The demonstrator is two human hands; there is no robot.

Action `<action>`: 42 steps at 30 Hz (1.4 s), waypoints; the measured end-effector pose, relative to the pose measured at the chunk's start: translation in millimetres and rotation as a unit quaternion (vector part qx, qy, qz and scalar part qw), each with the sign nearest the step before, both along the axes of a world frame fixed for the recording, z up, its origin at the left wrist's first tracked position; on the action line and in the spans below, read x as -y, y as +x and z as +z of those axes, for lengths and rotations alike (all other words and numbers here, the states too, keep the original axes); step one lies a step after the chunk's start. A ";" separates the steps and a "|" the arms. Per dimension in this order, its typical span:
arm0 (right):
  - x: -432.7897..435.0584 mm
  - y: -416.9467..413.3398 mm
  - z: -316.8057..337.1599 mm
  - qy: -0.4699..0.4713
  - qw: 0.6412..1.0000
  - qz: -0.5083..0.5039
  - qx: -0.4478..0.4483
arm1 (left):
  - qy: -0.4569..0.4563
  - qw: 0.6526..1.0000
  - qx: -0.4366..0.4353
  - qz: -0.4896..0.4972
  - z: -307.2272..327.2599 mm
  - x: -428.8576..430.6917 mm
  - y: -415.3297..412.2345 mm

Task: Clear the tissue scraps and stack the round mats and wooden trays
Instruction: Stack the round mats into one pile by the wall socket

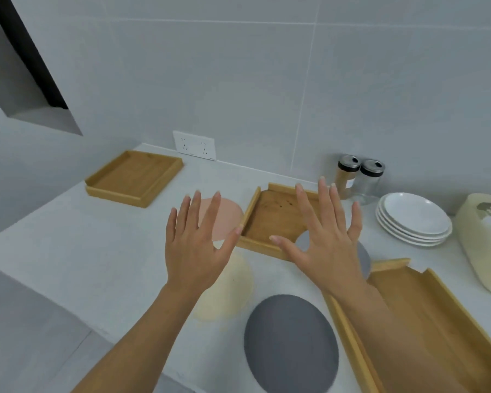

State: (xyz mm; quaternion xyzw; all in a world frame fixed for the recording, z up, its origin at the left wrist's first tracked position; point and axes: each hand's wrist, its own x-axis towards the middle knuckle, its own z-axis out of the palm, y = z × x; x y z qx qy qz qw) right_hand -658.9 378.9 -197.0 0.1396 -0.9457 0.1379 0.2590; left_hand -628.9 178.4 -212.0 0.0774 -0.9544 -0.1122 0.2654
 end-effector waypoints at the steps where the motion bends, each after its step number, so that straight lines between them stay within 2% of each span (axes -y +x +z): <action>1: 4.0 -11.0 -0.7 0.000 1.000 0.007 -0.002 | 0.005 1.000 0.002 0.009 -1.1 3.8 -8.7; 10: 48.7 -84.9 -17.0 0.025 0.999 0.038 0.013 | 0.022 0.998 0.028 0.055 -19.8 47.5 -62.0; 17: 96.9 -122.2 -27.5 0.043 0.997 0.039 0.046 | 0.052 0.996 0.013 0.067 -32.8 107.6 -110.7; 23: 138.1 -149.1 -33.0 0.044 0.997 -0.024 0.064 | 0.054 0.998 0.018 0.004 -38.4 160.6 -160.0; 31: 173.4 -162.5 -47.3 0.020 0.988 -0.079 0.131 | 0.047 0.996 0.038 -0.058 -46.5 200.1 -197.4; 37: 176.4 -173.9 -58.6 0.033 0.983 -0.066 0.169 | 0.051 0.992 0.080 -0.081 -62.3 202.3 -213.8; 40: 174.8 -179.9 -67.3 0.066 0.968 -0.044 0.236 | 0.084 0.985 0.110 -0.100 -70.6 198.9 -216.4; 42: 176.3 -184.5 -74.2 0.082 0.956 -0.034 0.281 | 0.068 0.979 0.151 -0.120 -73.9 195.1 -221.0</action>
